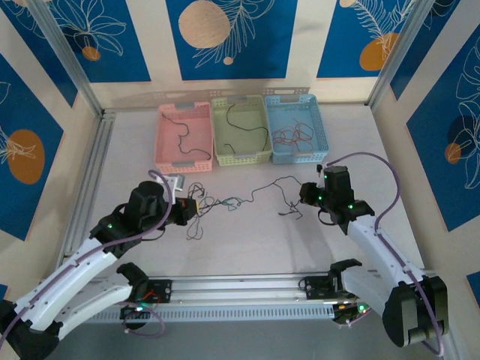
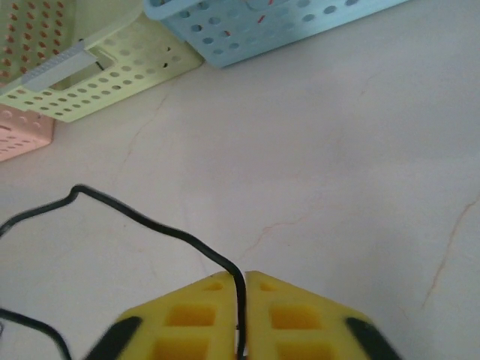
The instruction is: Untangle the cables
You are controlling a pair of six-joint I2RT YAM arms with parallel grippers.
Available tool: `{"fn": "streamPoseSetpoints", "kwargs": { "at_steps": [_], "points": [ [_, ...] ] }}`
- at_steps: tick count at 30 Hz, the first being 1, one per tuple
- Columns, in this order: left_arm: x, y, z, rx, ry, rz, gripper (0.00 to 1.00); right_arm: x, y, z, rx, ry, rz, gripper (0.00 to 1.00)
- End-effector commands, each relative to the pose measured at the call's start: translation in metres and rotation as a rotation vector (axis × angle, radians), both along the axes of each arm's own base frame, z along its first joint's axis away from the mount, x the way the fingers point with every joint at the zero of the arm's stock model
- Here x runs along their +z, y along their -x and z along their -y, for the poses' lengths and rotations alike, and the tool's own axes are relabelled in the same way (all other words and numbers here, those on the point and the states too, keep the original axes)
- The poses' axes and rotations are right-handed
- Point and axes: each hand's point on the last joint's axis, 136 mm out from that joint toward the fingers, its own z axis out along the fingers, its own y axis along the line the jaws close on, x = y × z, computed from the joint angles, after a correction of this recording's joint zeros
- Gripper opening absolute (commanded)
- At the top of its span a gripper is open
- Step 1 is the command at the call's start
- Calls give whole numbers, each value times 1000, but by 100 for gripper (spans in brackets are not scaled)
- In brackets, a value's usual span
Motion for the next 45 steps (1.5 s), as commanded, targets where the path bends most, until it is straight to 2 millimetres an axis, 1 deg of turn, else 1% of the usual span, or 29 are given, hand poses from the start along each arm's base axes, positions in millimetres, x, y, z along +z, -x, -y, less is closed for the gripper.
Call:
{"fn": "streamPoseSetpoints", "kwargs": {
  "at_steps": [1,3,5,12,15,17,20,24,27,29,31,34,38,42,45],
  "points": [
    [-14,-5,-9,38,-60,-1,0,19,-7,-11,43,-58,31,39],
    [-20,-6,-10,48,-73,-16,0,21,-6,-13,51,-68,20,48],
    [-23,-7,-9,53,-73,-27,0,22,-4,-14,48,-75,7,52],
    [-24,-9,-12,68,-83,-25,0,34,10,-18,76,-86,4,56],
    [-25,-9,-13,75,-89,-27,0,31,16,-32,131,-126,-33,56],
    [-25,-9,-13,74,-88,-27,0,27,19,-45,183,-151,-70,56],
    [-26,-9,-12,68,-92,-32,0,20,27,-70,270,-169,-138,55],
    [-27,-8,-14,74,-100,-32,0,0,42,-103,380,-106,-241,55],
    [-26,-8,-15,78,-100,-28,0,-16,51,-119,430,-48,-340,53],
    [-26,-8,-16,79,-102,-24,0,-29,54,-125,434,0,-414,52],
    [-25,-8,-17,81,-105,-19,0,-39,61,-135,455,36,-463,49],
    [-24,-7,-20,86,-113,-15,0,-50,72,-149,490,74,-521,46],
    [-22,-7,-20,83,-111,-12,0,-57,79,-153,478,153,-552,45],
    [-23,-6,-21,82,-112,-9,0,-66,90,-156,472,213,-582,45],
    [-23,-5,-22,83,-112,-3,0,-72,90,-153,448,263,-601,44]
  ]
}}
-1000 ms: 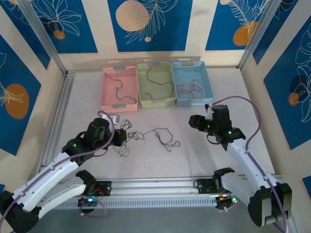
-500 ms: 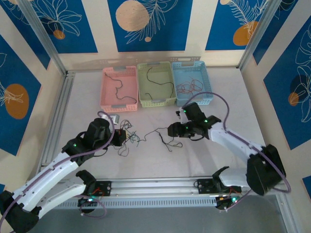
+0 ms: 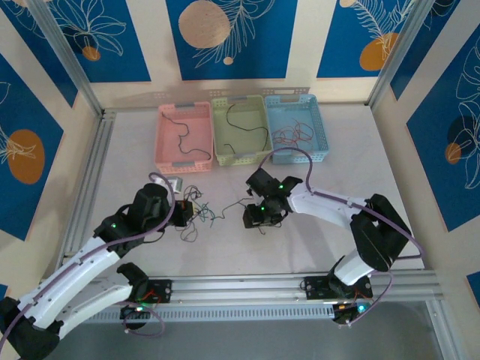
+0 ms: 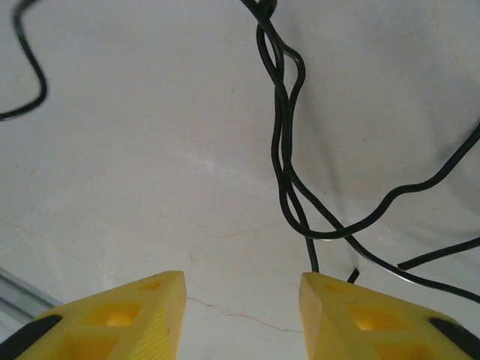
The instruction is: Untangle the cables
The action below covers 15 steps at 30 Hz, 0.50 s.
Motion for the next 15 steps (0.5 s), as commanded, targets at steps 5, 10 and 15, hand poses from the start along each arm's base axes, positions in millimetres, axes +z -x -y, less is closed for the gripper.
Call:
{"fn": "streamPoseSetpoints", "kwargs": {
  "at_steps": [5,10,15],
  "points": [
    [0,2,-6,0,-21,20,0,-17,-1,10,-47,132,-41,44],
    [-3,3,-6,-7,-20,21,0,-26,-1,11,-57,159,-48,44],
    [-3,3,-5,-15,-17,23,0,-35,-1,10,-42,185,-67,40]
  ]
}}
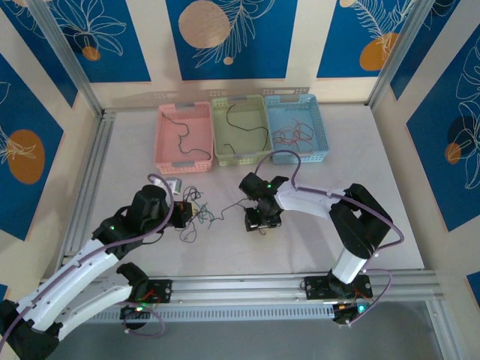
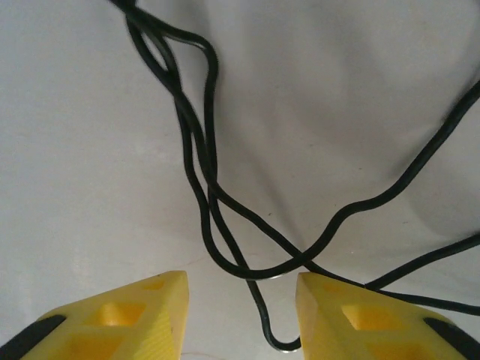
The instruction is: Untangle the cables
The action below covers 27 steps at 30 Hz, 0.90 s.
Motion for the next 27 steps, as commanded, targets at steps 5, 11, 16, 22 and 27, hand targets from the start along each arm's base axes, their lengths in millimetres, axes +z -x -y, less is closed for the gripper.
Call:
{"fn": "streamPoseSetpoints", "kwargs": {
  "at_steps": [5,11,16,22,27],
  "points": [
    [-3,1,-4,-4,-9,9,0,-4,1,-2,6,40,-14,35],
    [-5,2,-4,-4,-7,7,0,-10,1,-5,23,48,-24,28],
    [-5,2,-5,0,-6,8,0,-8,2,-8,34,28,-17,10],
    [1,3,-13,26,-19,22,0,16,12,-25,118,-162,2,0],
    [12,3,-41,133,-87,60,0,48,10,-13,111,-334,54,0]
  ]
}}
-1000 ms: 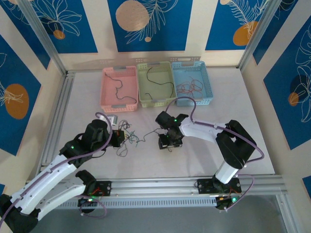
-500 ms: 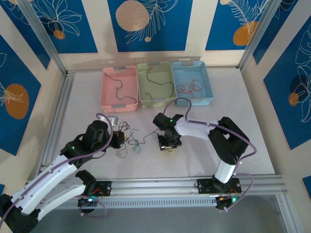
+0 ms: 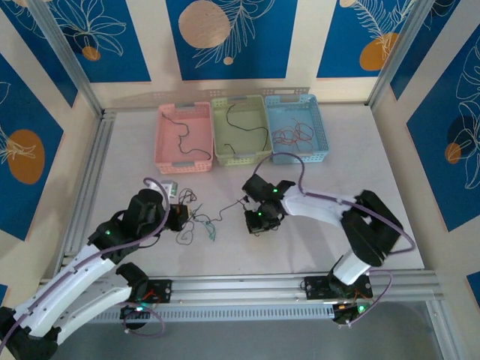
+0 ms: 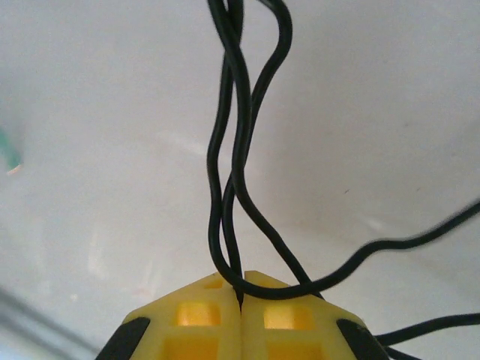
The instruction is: Untangle the cables
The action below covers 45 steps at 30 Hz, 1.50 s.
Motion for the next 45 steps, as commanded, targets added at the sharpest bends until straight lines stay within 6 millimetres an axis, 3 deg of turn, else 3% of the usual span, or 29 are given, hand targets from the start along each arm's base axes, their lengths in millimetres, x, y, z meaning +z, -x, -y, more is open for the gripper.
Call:
{"fn": "streamPoseSetpoints", "kwargs": {
  "at_steps": [1,4,7,12,15,18,20,23,31,35,39,43,45],
  "points": [
    [20,-2,-29,107,-66,56,0,29,-9,11,-29,-185,11,0],
    [35,2,-50,176,-92,92,0,45,-28,35,-167,-316,22,0],
    [53,8,-69,241,-99,129,0,70,-43,43,-257,-455,27,0],
    [82,19,-101,341,-120,201,0,96,-58,67,-379,-672,10,0],
    [101,25,-123,401,-178,243,0,117,-53,61,-360,-803,-42,0],
    [119,30,-143,449,-248,290,0,140,-35,45,-268,-854,-75,0],
    [129,32,-153,471,-289,316,0,144,-22,37,-210,-789,-67,0],
    [138,35,-164,498,-336,336,0,131,-27,51,-254,-625,5,0],
    [149,47,-187,561,-380,373,0,89,-56,134,-417,19,218,0],
    [145,49,-188,561,-374,376,0,92,-82,190,-493,358,343,0],
    [135,47,-185,551,-375,359,0,94,-99,228,-561,516,345,0],
    [127,47,-185,552,-380,352,0,90,-106,244,-537,647,304,0],
    [123,44,-179,531,-371,351,0,86,-110,222,-526,504,277,0]
  ]
}}
